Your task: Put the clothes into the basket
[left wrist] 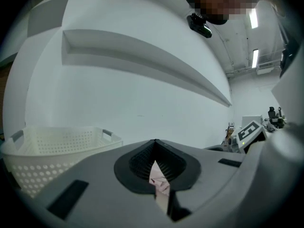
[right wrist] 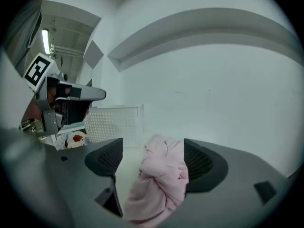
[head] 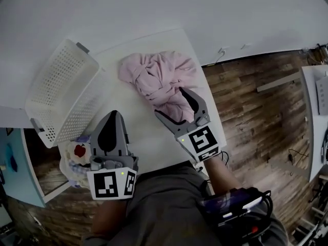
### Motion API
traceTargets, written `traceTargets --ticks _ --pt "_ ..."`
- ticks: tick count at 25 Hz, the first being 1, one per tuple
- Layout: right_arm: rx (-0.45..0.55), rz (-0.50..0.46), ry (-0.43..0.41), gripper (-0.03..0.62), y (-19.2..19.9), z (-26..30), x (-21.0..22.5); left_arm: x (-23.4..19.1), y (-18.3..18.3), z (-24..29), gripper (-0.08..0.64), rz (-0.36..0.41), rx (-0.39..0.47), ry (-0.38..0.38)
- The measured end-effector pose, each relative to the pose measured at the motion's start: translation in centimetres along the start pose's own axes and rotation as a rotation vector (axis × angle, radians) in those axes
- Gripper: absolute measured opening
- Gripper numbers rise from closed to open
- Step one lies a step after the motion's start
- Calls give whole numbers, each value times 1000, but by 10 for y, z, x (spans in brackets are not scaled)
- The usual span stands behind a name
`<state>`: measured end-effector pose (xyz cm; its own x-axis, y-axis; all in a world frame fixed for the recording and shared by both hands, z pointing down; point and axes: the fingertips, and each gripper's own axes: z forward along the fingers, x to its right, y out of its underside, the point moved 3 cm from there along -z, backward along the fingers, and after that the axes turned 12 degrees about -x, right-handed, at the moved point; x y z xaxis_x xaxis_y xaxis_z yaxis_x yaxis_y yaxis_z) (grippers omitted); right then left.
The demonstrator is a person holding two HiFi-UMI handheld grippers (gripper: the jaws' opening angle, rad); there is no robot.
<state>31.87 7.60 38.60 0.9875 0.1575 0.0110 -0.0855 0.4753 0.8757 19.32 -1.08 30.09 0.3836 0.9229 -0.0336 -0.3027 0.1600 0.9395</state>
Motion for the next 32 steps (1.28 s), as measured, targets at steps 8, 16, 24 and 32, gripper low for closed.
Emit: traceTargets --ticks 8,16,24,32 --pt "-255 -101 -76 554 80 47 9 6 26 41 8 -94 -110 -16" --pt "-416 -219 -76 577 125 77 5 -19 61 62 8 -183 -173 -59" --pt "-405 -214 -53 386 121 83 15 -21 75 55 8 -238 -178 -55" --pt "-296 -132 -4 268 95 73 10 -25 47 24 8 -195 -103 -60"
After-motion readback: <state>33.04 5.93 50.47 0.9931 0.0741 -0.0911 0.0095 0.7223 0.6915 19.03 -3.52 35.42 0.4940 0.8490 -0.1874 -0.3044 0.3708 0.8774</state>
